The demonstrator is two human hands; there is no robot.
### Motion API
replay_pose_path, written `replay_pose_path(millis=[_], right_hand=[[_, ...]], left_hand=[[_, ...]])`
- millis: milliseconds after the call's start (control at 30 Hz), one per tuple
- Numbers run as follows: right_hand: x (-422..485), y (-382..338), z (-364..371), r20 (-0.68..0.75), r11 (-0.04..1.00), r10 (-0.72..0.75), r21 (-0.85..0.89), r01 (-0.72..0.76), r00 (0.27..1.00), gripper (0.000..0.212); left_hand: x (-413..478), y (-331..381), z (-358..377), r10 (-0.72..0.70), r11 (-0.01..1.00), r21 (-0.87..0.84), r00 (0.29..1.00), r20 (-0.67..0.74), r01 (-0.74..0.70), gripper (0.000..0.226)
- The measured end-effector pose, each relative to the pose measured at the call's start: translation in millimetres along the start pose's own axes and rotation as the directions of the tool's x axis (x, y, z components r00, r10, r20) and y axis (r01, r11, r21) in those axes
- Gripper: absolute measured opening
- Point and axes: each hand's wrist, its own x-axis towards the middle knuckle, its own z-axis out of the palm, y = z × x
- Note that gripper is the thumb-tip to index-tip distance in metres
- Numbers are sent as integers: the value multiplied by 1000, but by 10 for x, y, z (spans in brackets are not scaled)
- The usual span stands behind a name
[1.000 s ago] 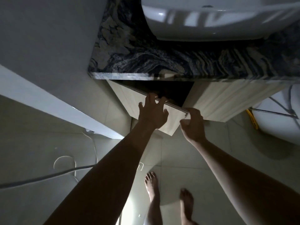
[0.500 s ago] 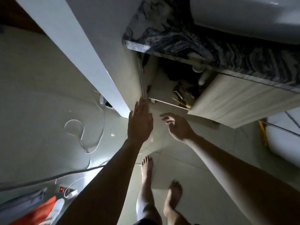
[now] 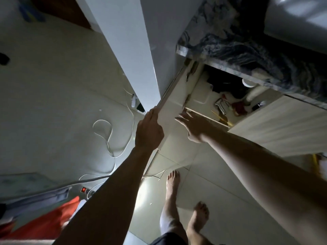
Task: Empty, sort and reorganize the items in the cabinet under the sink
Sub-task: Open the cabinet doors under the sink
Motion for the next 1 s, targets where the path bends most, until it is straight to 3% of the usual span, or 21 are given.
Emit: replay_pose_path(millis=[67,167,267,367,500,633,767,1000], right_hand=[[-117,130,137,29,998,52,31,-53,998,82],[-354,510,185,-5,977,193,92,-191,981,76],[-624,954,105,-113,923,365,170,-344,924,76],[-929,1351,18,-221,856,510,222,-466,831,79],[-1391,1826,30,-360,723,689,292,-626,629,88],[-1674,2162,85,-388,643,757,306,-702,525,88],[-1714,2339,115,-389,603,787,322,-730,479,83],[-1692,2312,206,-409,577,804,364,-731,431,86]], left_hand=[[90,32,-30,-14,999,40,1000,-18,15,59],[337,330,48,126,987,109,991,-53,-119,54],[605,871,296,273,958,-82,962,-27,-274,47],[835,1489,627,346,921,-223,934,92,-320,47],[1100,2307,1084,408,894,-330,855,321,-302,54],[1263,2869,1373,414,899,-339,791,450,-278,53],[1408,3097,1647,386,922,-274,724,571,-275,63],[1467,3089,1826,366,929,-279,726,582,-245,64]])
